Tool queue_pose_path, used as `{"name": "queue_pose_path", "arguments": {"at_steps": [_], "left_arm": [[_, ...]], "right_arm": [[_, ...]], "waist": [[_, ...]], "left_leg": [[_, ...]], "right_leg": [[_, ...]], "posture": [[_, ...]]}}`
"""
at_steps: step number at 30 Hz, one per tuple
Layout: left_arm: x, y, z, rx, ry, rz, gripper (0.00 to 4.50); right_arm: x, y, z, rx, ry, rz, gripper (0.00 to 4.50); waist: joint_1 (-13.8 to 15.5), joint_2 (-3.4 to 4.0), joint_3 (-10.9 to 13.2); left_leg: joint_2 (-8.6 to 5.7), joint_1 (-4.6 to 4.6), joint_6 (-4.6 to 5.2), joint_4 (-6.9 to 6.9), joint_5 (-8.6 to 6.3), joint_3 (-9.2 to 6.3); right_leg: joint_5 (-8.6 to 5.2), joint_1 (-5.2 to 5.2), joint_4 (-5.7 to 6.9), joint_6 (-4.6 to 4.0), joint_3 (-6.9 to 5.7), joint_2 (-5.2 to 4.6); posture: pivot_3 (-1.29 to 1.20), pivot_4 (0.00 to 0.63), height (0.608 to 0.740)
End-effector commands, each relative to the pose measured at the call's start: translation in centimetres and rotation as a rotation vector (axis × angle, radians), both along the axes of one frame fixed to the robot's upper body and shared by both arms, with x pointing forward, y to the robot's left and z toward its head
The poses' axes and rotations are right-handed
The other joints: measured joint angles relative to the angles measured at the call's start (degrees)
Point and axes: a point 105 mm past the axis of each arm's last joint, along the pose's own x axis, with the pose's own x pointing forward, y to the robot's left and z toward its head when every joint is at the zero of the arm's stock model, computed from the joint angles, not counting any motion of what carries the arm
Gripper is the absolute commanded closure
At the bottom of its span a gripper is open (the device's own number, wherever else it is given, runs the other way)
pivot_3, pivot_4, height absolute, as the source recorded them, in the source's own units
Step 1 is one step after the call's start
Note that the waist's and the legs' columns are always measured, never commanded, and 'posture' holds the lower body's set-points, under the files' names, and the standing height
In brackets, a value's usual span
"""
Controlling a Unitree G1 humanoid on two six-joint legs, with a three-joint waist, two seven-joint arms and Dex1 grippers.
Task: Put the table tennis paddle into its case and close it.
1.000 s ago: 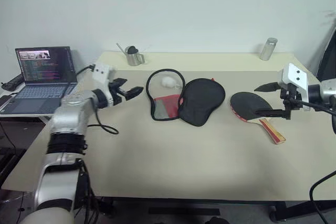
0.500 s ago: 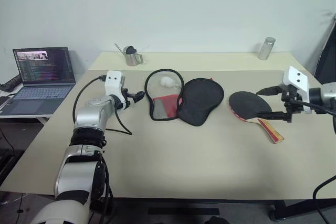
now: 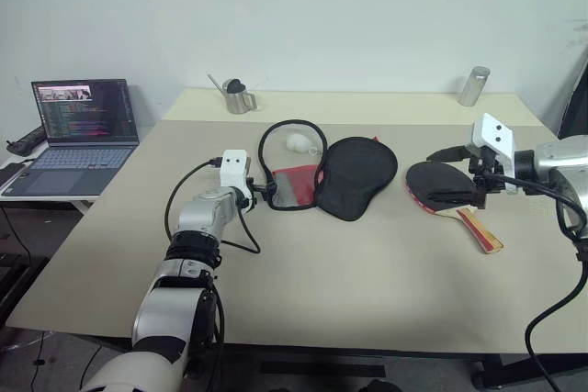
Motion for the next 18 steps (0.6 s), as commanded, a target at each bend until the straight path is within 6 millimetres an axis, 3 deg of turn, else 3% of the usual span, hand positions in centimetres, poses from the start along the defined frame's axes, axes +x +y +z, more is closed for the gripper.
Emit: {"name": "queue_pose_path", "arguments": {"at_steps": [1, 4, 8, 11, 15, 18], "left_arm": [[0.3, -0.9, 1.7, 0.015, -0.053, -0.03, 0.0], [0.1, -0.6, 3.3, 0.033, -0.11, -0.071, 0.0], [-0.8, -0.1, 5.8, 0.052, -0.185, -0.157, 0.0], [-2.6, -0.4, 8.1, 0.065, -0.236, -0.308, 0.0], [-5.1, -1.0, 9.9, 0.089, -0.28, -0.496, 0.0], [-6.5, -1.2, 10.3, 0.112, -0.285, -0.593, 0.0]], "right_arm": [[-0.3, 0.3, 0.8, 0.003, -0.039, 0.012, 0.04], [-0.3, -0.5, 1.0, 0.013, -0.029, -0.017, 0.04], [0.1, -3.1, 0.7, 0.021, 0.0, -0.152, 0.04], [0.4, -4.9, 0.9, 0.092, 0.017, -0.309, 0.04], [-0.3, -6.9, -0.7, 0.093, 0.092, -0.482, 0.04], [-1.2, -6.9, -2.1, 0.096, 0.15, -0.55, 0.04]], "waist": [[0.1, 0.0, 0.0], [0.0, -0.01, 0.0], [0.0, -0.01, 0.0], [0.0, 0.0, 0.0], [0.2, 0.0, 0.0], [0.2, 0.01, 0.0]], "left_leg": [[0.0, -0.01, 0.0, 0.01, 0.0, 0.0], [0.01, -0.01, 0.0, 0.0, 0.0, 0.02], [0.02, -0.01, 0.0, -0.01, 0.0, 0.01], [0.02, -0.01, 0.0, -0.01, 0.0, 0.01], [0.02, -0.01, 0.0, -0.02, 0.0, -0.04], [0.01, -0.01, 0.0, -0.01, 0.0, -0.02]], "right_leg": [[0.0, 0.0, 0.0, 0.0, 0.0, 0.0], [0.0, -0.01, 0.01, 0.0, 0.01, 0.0], [0.0, -0.01, 0.0, 0.0, 0.01, 0.0], [0.0, -0.01, 0.0, 0.0, 0.03, 0.0], [0.0, 0.0, -0.01, -0.01, 0.01, 0.0], [0.0, 0.0, 0.0, -0.01, 0.04, 0.0]], "posture": [[0.0, 0.15, 0.74], [0.0, 0.15, 0.74], [0.0, 0.15, 0.74], [0.0, 0.15, 0.74], [0.0, 0.15, 0.74], [0.0, 0.15, 0.74]]}}
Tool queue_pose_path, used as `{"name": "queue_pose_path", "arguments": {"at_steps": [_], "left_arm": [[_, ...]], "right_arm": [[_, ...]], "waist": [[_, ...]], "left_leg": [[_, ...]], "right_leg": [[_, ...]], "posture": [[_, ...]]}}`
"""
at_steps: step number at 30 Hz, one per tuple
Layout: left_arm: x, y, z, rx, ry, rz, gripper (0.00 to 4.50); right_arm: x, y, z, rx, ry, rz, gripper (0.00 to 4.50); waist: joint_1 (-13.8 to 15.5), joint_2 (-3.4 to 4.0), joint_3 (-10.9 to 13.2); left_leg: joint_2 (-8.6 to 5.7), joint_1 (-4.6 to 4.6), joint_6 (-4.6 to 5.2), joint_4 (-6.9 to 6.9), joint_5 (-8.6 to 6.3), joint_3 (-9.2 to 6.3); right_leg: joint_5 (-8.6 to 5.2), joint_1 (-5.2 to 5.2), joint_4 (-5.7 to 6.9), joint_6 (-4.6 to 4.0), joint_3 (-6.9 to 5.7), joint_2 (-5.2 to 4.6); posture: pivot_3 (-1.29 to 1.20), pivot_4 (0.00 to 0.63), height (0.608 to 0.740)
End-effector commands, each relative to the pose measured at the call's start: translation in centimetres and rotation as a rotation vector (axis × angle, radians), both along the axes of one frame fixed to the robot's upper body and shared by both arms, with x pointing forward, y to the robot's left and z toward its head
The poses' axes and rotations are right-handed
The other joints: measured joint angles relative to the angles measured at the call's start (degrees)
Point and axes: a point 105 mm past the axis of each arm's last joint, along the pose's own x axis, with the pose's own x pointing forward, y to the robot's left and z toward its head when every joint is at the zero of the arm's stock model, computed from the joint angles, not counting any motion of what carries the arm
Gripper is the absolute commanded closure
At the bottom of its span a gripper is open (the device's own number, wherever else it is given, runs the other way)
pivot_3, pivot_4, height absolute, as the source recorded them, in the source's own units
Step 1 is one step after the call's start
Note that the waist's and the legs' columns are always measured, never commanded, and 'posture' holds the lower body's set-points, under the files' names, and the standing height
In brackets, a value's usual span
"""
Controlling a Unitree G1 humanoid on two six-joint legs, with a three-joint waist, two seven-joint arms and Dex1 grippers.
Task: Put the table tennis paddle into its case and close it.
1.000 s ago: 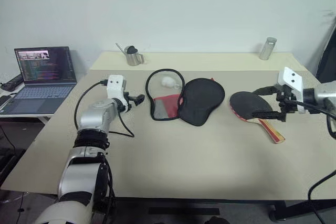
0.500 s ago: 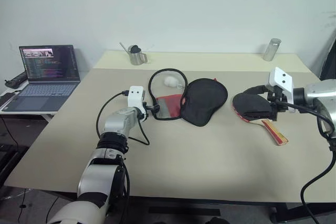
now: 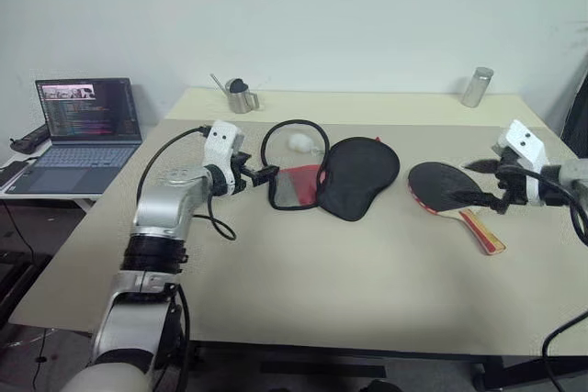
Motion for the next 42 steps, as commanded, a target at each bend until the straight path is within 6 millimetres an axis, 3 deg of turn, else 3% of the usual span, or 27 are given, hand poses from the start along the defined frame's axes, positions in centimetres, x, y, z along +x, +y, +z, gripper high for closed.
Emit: {"name": "queue_pose_path", "arguments": {"at_steps": [1, 5, 9, 13, 18, 20, 23, 34, 38, 42], "left_arm": [[-1.6, -1.0, 1.6, 0.032, -0.052, -0.131, 0.0], [-0.9, -0.2, 0.2, 0.06, -0.011, -0.081, 0.0], [2.5, 1.1, -1.8, 0.019, 0.05, 0.199, 0.0], [4.3, 0.1, -4.1, -0.051, 0.124, 0.294, 0.0], [5.3, -2.1, -6.4, -0.067, 0.189, 0.288, 0.0], [5.9, -2.0, -7.1, -0.047, 0.203, 0.35, 0.0], [6.4, -1.9, -7.6, -0.014, 0.194, 0.404, 0.0], [6.9, -5.5, -7.5, -0.084, 0.236, 0.411, 0.0], [6.7, -5.6, -7.9, -0.127, 0.278, 0.451, 0.88], [6.5, -5.8, -7.9, -0.161, 0.305, 0.473, 2.3]], "right_arm": [[-1.0, 0.1, 0.7, 0.005, -0.015, -0.063, 0.04], [-0.6, 0.3, 0.4, 0.021, -0.03, -0.121, 0.04], [-0.3, 1.0, 1.9, 0.033, -0.087, -0.09, 0.04], [0.3, 1.3, 2.8, 0.023, -0.126, -0.079, 0.04], [0.7, 2.4, 3.8, 0.035, -0.165, -0.046, 0.04], [0.7, 2.6, 3.7, 0.022, -0.164, -0.035, 0.04], [0.6, 2.5, 3.7, 0.02, -0.164, -0.038, 0.04], [0.8, 3.0, 4.6, 0.014, -0.227, -0.008, 0.04], [0.9, 3.0, 5.0, 0.014, -0.243, -0.009, 0.0], [0.9, 2.8, 5.0, 0.011, -0.251, -0.015, 0.0]], "waist": [[0.0, 0.0, 0.0], [-0.1, 0.02, 0.0], [0.1, 0.02, 0.0], [0.2, -0.02, 0.0], [0.1, -0.04, 0.0], [0.2, -0.04, 0.0], [0.1, -0.05, 0.0], [0.2, -0.06, 0.0], [0.3, -0.06, 0.0], [0.2, -0.06, 0.0]], "left_leg": [[0.01, 0.01, 0.0, 0.0, 0.0, 0.0], [0.0, 0.08, 0.0, 0.0, 0.01, 0.03], [-0.02, 0.17, 0.01, 0.01, 0.01, -0.01], [-0.03, 0.09, 0.01, 0.04, 0.01, -0.01], [-0.03, 0.0, 0.01, 0.02, 0.01, 0.03], [-0.03, 0.0, 0.01, 0.03, 0.01, 0.02], [-0.03, 0.01, 0.01, 0.03, 0.01, 0.05], [-0.05, 0.01, 0.0, 0.06, 0.01, 0.04], [-0.05, 0.01, 0.0, 0.06, 0.01, 0.04], [-0.05, 0.02, 0.0, 0.06, 0.01, 0.04]], "right_leg": [[0.0, 0.01, 0.01, 0.0, 0.0, 0.0], [0.01, 0.03, 0.06, 0.0, 0.03, 0.01], [0.02, 0.15, 0.06, 0.01, -0.01, 0.01], [0.04, 0.12, 0.0, 0.06, -0.01, 0.01], [0.04, 0.05, -0.07, 0.06, -0.02, 0.0], [0.04, 0.06, -0.07, 0.07, -0.04, 0.0], [0.05, 0.06, -0.05, 0.08, -0.01, 0.0], [0.05, 0.06, 0.0, 0.09, -0.02, -0.01], [0.05, 0.06, -0.01, 0.1, -0.01, -0.01], [0.05, 0.06, 0.0, 0.1, -0.01, -0.01]], "posture": [[0.0, 0.15, 0.74], [0.0, 0.15, 0.74], [0.0, 0.15, 0.74], [0.0, 0.15, 0.74], [0.0, 0.15, 0.74], [0.0, 0.15, 0.74], [0.0, 0.15, 0.74], [0.0, 0.15, 0.74], [0.0, 0.15, 0.74], [0.0, 0.15, 0.74]]}}
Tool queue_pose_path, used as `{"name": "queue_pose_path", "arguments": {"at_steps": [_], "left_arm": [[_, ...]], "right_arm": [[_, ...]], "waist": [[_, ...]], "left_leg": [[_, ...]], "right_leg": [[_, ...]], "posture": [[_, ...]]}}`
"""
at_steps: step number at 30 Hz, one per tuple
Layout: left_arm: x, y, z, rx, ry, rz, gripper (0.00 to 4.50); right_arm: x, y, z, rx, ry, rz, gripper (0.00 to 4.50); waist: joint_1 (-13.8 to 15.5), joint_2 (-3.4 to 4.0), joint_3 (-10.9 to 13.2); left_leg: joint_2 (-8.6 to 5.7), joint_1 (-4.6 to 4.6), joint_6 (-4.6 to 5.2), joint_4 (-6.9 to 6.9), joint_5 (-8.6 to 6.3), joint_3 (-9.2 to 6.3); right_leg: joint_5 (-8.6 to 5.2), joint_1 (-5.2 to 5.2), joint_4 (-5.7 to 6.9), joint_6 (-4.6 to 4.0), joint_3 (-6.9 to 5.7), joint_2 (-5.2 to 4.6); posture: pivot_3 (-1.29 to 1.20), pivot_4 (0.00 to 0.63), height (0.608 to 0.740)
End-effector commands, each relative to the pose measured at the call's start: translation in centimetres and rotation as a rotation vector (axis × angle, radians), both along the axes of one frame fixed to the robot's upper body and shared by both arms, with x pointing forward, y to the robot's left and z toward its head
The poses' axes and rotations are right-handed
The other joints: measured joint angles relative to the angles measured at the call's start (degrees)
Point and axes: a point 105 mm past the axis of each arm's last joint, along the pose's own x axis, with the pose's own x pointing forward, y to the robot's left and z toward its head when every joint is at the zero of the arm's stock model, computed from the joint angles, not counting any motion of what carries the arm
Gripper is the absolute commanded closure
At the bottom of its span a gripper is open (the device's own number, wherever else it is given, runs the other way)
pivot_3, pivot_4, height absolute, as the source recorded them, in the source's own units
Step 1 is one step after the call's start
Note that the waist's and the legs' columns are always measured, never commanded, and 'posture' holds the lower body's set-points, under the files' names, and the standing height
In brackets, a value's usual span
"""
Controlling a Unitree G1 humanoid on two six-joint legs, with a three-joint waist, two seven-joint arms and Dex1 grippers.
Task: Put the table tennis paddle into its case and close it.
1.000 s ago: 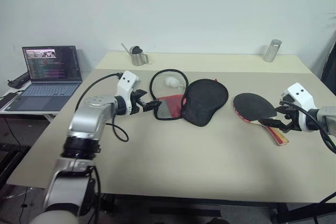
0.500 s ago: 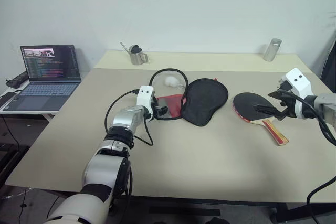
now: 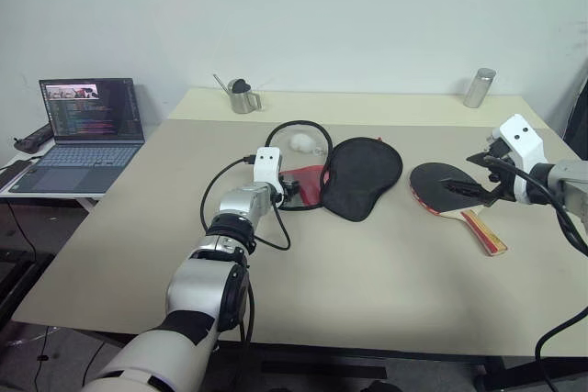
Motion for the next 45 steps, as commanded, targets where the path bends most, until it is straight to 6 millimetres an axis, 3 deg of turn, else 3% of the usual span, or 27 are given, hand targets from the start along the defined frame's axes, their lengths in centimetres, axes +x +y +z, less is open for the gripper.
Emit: {"name": "queue_pose_path", "arguments": {"at_steps": [1, 6, 7, 14, 18, 29, 42, 45], "left_arm": [[-0.1, -0.7, 1.1, -0.04, -0.014, 0.012, 2.7], [-0.4, -0.2, 1.9, -0.07, -0.033, 0.101, 4.46], [-0.6, 0.0, 2.2, -0.073, -0.042, 0.123, 4.49], [-2.0, -0.2, 3.6, -0.111, -0.103, 0.232, 4.49], [-1.8, -0.5, 3.7, -0.088, -0.113, 0.281, 4.49], [-2.1, -5.4, 4.3, -0.117, -0.126, 0.201, 4.49], [-2.5, -6.1, 3.8, -0.079, -0.104, 0.148, 4.49], [-2.6, -6.1, 3.7, -0.08, -0.099, 0.142, 3.75]], "right_arm": [[-0.1, 0.1, 2.1, -0.012, -0.085, 0.007, 0.0], [0.0, 0.1, 1.9, -0.015, -0.082, 0.007, 0.0], [0.0, 0.1, 2.0, -0.015, -0.084, 0.008, 0.0], [0.0, 0.3, 1.8, -0.019, -0.086, 0.016, 0.0], [0.1, 0.1, 1.9, -0.016, -0.095, 0.002, 0.0], [-0.8, 0.2, 1.7, -0.038, -0.098, 0.015, 0.0], [-1.3, 0.5, 1.2, -0.048, -0.081, 0.033, 0.0], [-1.2, 0.7, 0.9, -0.047, -0.075, 0.037, 0.0]], "waist": [[0.0, 0.0, 0.0], [0.0, -0.01, 0.0], [-0.1, -0.01, 0.0], [0.0, -0.01, 0.0], [0.1, -0.01, 0.0], [0.6, -0.03, 0.0], [0.7, -0.05, 0.0], [0.8, -0.05, 0.0]], "left_leg": [[0.0, 0.0, 0.0, 0.0, 0.0, 0.0], [0.0, -0.01, 0.0, 0.0, 0.0, -0.01], [0.0, -0.01, 0.0, 0.0, 0.0, 0.0], [0.02, 0.01, -0.01, 0.01, 0.0, 0.02], [0.01, 0.01, -0.01, 0.03, 0.0, 0.04], [0.02, 0.0, -0.02, 0.03, 0.0, 0.07], [0.02, 0.01, -0.02, 0.03, 0.0, 0.11], [0.02, 0.01, -0.02, 0.03, 0.0, 0.11]], "right_leg": [[0.0, 0.0, 0.0, 0.0, 0.0, 0.0], [0.0, 0.0, -0.01, 0.0, 0.01, 0.0], [0.0, 0.0, -0.01, 0.0, 0.01, 0.0], [0.0, -0.01, 0.01, 0.0, 0.05, 0.01], [0.0, 0.01, 0.01, 0.01, 0.05, 0.01], [0.0, 0.01, 0.0, 0.01, 0.04, 0.01], [0.01, 0.01, 0.0, 0.03, 0.06, 0.01], [0.01, 0.01, 0.0, 0.03, 0.06, 0.02]], "posture": [[0.0, 0.15, 0.74], [0.0, 0.15, 0.74], [0.0, 0.15, 0.74], [0.0, 0.15, 0.74], [0.0, 0.15, 0.74], [0.0, 0.15, 0.74], [0.0, 0.15, 0.74], [0.0, 0.15, 0.74]]}}
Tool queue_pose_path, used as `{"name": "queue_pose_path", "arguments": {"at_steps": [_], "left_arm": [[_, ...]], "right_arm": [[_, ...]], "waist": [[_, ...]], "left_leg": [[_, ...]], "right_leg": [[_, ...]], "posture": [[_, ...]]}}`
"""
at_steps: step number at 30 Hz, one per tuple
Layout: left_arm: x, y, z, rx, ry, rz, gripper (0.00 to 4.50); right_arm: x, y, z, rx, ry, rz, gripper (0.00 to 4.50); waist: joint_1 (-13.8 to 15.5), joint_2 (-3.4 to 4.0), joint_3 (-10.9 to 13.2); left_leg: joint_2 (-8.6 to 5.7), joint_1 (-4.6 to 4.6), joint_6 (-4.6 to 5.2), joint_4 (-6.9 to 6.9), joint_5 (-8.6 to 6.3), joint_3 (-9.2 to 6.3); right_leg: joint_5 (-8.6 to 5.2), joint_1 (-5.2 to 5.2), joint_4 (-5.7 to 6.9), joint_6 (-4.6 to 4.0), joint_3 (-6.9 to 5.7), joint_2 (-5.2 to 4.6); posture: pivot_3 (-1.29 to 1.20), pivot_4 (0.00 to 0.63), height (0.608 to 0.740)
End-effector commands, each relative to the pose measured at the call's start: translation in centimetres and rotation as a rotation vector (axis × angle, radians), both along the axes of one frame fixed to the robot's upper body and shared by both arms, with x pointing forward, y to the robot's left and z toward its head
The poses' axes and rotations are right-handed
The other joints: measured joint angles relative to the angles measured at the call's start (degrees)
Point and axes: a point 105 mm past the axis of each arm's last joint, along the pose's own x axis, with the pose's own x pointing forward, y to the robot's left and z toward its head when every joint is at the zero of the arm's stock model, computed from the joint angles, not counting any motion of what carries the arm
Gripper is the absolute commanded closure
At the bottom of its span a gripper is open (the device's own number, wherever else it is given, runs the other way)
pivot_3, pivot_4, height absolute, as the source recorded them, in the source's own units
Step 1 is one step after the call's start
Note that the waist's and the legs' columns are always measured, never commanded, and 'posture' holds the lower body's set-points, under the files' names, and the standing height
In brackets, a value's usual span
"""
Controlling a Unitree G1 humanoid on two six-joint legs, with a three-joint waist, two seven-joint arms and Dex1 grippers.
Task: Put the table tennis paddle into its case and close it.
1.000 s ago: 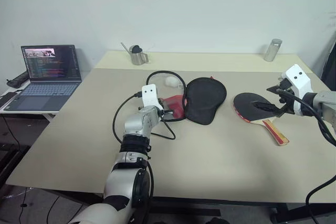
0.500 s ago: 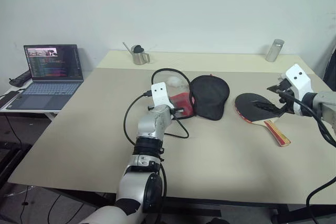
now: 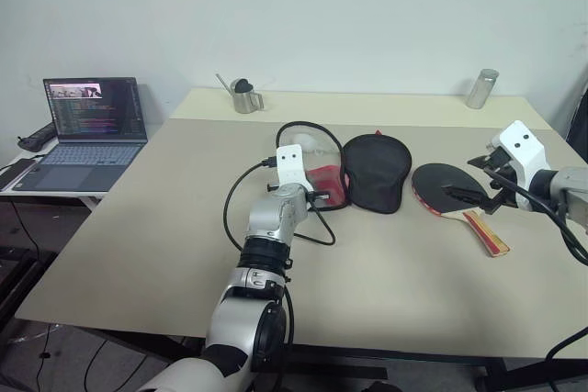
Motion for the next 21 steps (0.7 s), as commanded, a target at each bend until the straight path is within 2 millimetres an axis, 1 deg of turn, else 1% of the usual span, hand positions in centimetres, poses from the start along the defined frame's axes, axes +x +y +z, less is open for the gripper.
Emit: {"name": "queue_pose_path", "arguments": {"at_steps": [1, 3, 5, 6, 9, 10, 11, 12, 14, 16, 18, 20, 21], "left_arm": [[-0.1, -0.5, 1.8, -0.013, -0.059, -0.02, 3.41], [-0.2, -0.5, 1.8, -0.013, -0.061, -0.026, 2.68], [-0.2, -0.3, 1.9, -0.007, -0.07, -0.02, 2.05], [-0.2, -0.1, 2.0, -0.004, -0.076, -0.015, 1.6], [-0.3, 0.3, 2.4, 0.01, -0.109, -0.008, 0.6], [-0.4, 0.3, 2.6, 0.013, -0.123, -0.017, 0.2], [-0.4, 0.3, 2.8, 0.015, -0.131, -0.024, 0.02], [-0.6, 0.2, 3.0, 0.018, -0.142, -0.039, 0.02], [-0.9, 0.6, 3.6, 0.038, -0.18, -0.078, 0.02], [-1.5, 1.1, 4.8, 0.057, -0.234, -0.162, 0.02], [-2.5, 1.8, 5.6, 0.102, -0.272, -0.288, 0.02], [-3.4, 2.8, 5.8, 0.139, -0.275, -0.395, 0.02], [-4.0, 3.2, 6.2, 0.147, -0.297, -0.475, 0.02]], "right_arm": [[-0.1, 0.5, 1.1, 0.004, -0.046, 0.025, 0.0], [0.0, 0.6, 1.0, 0.005, -0.044, 0.026, 0.0], [0.2, 0.7, 0.9, 0.009, -0.043, 0.029, 0.0], [0.2, 0.8, 0.9, 0.011, -0.044, 0.03, 0.0], [0.2, 0.9, 0.8, 0.013, -0.038, 0.034, 0.0], [0.2, 0.9, 0.7, 0.013, -0.031, 0.032, 0.0], [0.2, 0.9, 0.6, 0.014, -0.027, 0.03, 0.0], [0.2, 0.8, 0.4, 0.016, -0.018, 0.024, 0.0], [0.4, -0.2, -0.3, 0.021, 0.02, -0.046, 0.0], [0.7, -1.8, -0.9, 0.028, 0.052, -0.163, 0.0], [0.9, -3.4, -1.7, 0.047, 0.086, -0.278, 0.0], [0.9, -4.6, -2.9, 0.054, 0.126, -0.37, 0.0], [0.9, -5.3, -3.7, 0.062, 0.149, -0.418, 0.0]], "waist": [[0.0, 0.0, 0.0], [0.0, 0.0, 0.0], [0.0, 0.0, 0.0], [0.0, 0.0, 0.0], [0.1, 0.0, 0.0], [0.1, 0.0, 0.0], [0.1, 0.0, 0.0], [0.1, 0.0, 0.0], [0.1, 0.0, 0.0], [0.0, 0.0, 0.0], [0.0, 0.01, 0.0], [-0.3, 0.05, 0.0], [-0.4, 0.08, 0.0]], "left_leg": [[0.0, 0.0, 0.0, 0.0, 0.0, 0.0], [0.0, 0.0, 0.0, 0.0, 0.0, 0.0], [0.0, 0.0, 0.0, 0.0, 0.0, 0.0], [0.0, 0.0, 0.0, 0.0, 0.0, 0.0], [0.0, 0.0, 0.0, 0.0, 0.0, 0.0], [0.0, 0.0, 0.0, 0.0, 0.0, 0.0], [0.0, 0.0, 0.0, 0.0, 0.0, 0.0], [0.0, 0.0, 0.0, 0.0, 0.0, 0.0], [0.0, 0.0, 0.0, 0.0, 0.0, 0.0], [0.01, 0.0, 0.0, 0.0, 0.0, 0.0], [0.02, 0.02, 0.0, -0.01, 0.0, 0.01], [0.05, 0.05, -0.01, -0.04, 0.01, 0.03], [0.05, 0.06, -0.01, -0.06, 0.01, 0.03]], "right_leg": [[0.0, 0.0, 0.0, 0.0, 0.0, 0.0], [0.0, 0.0, 0.0, 0.0, 0.0, 0.0], [0.0, 0.0, 0.0, 0.0, 0.0, 0.0], [0.0, 0.0, 0.0, 0.0, 0.01, 0.0], [0.0, 0.0, 0.0, 0.0, 0.0, 0.0], [0.0, 0.0, 0.0, 0.0, 0.0, 0.0], [0.0, 0.0, 0.0, 0.0, 0.0, 0.0], [0.0, 0.0, 0.0, 0.0, 0.0, 0.0], [0.0, 0.0, 0.0, 0.0, 0.01, 0.0], [0.0, 0.0, 0.01, 0.0, 0.01, 0.0], [0.0, 0.0, 0.02, -0.01, 0.04, 0.01], [0.0, -0.02, 0.03, -0.02, 0.08, 0.04], [0.0, -0.02, 0.03, -0.03, 0.08, 0.04]], "posture": [[0.0, 0.15, 0.74], [0.0, 0.15, 0.74], [0.0, 0.15, 0.74], [0.0, 0.15, 0.74], [0.0, 0.15, 0.74], [0.0, 0.15, 0.74], [0.0, 0.15, 0.74], [0.0, 0.15, 0.74], [0.0, 0.15, 0.74], [0.0, 0.15, 0.74], [0.0, 0.15, 0.74], [0.0, 0.15, 0.74], [0.0, 0.15, 0.74]]}}
